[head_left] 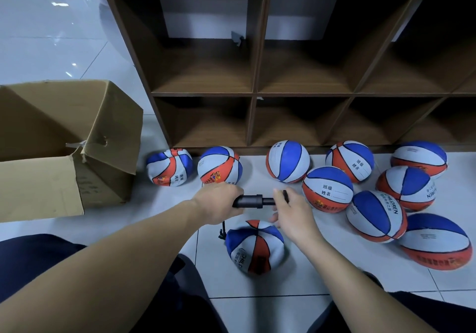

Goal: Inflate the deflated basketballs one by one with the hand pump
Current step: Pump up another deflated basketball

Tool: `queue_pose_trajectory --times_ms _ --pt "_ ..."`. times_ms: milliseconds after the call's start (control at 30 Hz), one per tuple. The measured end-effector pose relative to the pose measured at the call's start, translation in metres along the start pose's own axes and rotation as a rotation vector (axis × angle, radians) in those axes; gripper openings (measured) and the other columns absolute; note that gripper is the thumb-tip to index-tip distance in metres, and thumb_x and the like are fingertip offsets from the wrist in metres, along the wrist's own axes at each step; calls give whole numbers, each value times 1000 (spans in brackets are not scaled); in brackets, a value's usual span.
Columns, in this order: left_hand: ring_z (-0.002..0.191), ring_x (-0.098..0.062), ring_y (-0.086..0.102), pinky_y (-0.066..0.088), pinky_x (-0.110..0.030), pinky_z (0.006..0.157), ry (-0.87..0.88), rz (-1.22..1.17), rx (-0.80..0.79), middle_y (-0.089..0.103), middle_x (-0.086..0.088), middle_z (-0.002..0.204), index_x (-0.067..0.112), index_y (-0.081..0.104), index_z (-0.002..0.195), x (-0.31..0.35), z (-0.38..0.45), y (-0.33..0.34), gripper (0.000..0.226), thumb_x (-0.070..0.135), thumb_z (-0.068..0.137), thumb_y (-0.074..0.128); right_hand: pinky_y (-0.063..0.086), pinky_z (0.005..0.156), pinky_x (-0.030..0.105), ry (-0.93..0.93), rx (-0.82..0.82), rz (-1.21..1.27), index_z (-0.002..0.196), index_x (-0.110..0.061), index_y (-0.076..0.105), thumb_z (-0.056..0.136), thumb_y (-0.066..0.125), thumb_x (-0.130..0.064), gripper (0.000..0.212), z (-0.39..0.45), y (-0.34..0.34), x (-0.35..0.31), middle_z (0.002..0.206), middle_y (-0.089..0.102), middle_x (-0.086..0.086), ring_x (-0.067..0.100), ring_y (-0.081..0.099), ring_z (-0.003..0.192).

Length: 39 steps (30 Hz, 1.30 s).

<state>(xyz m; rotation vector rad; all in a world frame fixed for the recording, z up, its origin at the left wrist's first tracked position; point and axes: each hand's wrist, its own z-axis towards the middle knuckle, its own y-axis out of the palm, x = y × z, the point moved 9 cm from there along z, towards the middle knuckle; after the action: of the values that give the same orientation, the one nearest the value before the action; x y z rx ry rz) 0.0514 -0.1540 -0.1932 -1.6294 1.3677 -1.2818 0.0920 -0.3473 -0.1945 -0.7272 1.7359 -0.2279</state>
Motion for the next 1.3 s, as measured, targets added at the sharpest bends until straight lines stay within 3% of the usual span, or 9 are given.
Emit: queue_pose_trajectory --times_ms 133,233,333,500,667,933,1200,1300 --pt "81 -24 60 43 -36 66 -40 2 -41 61 6 83 26 55 90 -24 -4 8 29 51 100 65 57 66 53 1 212 0 74 -14 51 98 49 -30 29 4 -40 16 63 59 11 34 61 64" --pt "80 -21 61 43 -36 64 -36 -16 -34 62 6 82 26 58 91 -28 -3 4 29 53 100 64 39 63 42 0 294 19 70 -8 42 97 52 -17 30 8 -63 19 63 45 4 24 39 65" --pt "77 -24 62 46 -36 64 -18 47 -12 64 5 80 25 58 88 -12 2 5 31 53 100 62 34 63 42 6 364 75 70 -4 40 98 52 -12 32 10 -68 19 65 41 7 23 35 66" --pt "67 -20 58 41 -33 58 -32 89 53 61 5 71 25 56 78 2 6 -5 30 46 99 60 29 60 41 47 308 159 64 -16 36 99 50 -11 38 -2 -40 8 56 36 -7 21 32 63" --pt "63 -18 54 36 -33 54 -23 83 60 59 4 69 24 56 76 16 4 -4 32 46 99 58 30 60 41 68 241 152 66 -16 35 104 49 -18 41 -8 -15 0 60 38 -5 20 35 62" --pt "64 -15 54 41 -34 56 44 98 43 61 4 71 25 58 79 27 6 1 34 52 99 59 36 60 36 105 167 165 70 -16 45 108 50 -29 41 -19 6 -3 69 51 0 21 48 64" --pt "72 -21 61 48 -35 62 13 32 37 64 3 75 25 62 85 15 3 -8 30 52 99 61 33 59 36 -6 169 65 74 -7 48 105 52 -23 35 2 -25 -7 62 43 -3 17 39 61" --pt "75 -20 61 50 -37 66 -36 40 -3 64 4 78 26 64 88 -9 0 -7 28 52 98 63 28 60 36 32 228 65 66 -16 37 105 54 -21 43 15 -56 11 59 36 -4 21 33 63"
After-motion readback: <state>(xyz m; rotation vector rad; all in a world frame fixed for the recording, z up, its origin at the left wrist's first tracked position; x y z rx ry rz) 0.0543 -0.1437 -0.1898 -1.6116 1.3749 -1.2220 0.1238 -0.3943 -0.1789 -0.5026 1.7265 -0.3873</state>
